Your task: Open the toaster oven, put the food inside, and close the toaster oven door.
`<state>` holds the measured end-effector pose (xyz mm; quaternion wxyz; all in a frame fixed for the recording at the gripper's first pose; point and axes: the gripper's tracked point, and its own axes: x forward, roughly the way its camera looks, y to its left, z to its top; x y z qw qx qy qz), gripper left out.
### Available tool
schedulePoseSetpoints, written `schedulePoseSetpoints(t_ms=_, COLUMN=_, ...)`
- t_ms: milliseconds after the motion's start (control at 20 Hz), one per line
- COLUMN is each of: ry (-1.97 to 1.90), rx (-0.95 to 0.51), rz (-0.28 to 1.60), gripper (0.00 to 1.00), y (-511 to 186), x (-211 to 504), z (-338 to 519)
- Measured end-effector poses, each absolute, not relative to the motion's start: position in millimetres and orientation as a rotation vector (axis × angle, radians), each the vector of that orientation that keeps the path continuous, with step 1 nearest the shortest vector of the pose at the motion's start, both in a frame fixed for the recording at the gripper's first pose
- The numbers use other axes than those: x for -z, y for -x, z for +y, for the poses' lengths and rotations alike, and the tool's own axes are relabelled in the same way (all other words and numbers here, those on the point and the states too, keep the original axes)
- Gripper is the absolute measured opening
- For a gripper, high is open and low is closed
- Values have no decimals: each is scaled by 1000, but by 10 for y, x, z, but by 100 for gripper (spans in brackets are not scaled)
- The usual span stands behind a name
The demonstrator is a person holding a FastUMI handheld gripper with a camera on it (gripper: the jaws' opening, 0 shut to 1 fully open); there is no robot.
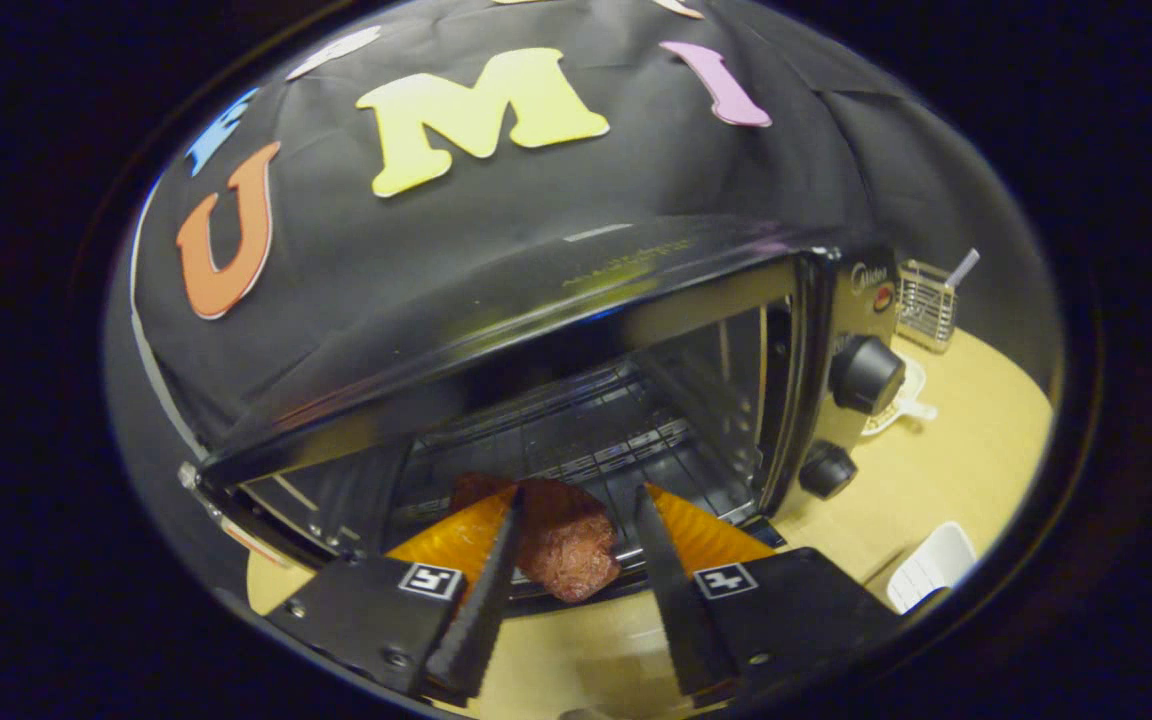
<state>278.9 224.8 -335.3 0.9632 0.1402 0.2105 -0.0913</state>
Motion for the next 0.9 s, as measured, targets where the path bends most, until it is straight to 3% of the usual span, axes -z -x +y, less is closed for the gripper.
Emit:
schedulePoseSetpoints(t_ms=100, ry=-257, rx=175, rz=434, gripper=94, y=-2696, x=3350, z=2263)
schedulePoseSetpoints(t_ms=900, ry=-36, rx=25, rz=497, gripper=95, y=-1512, x=2923, z=2349)
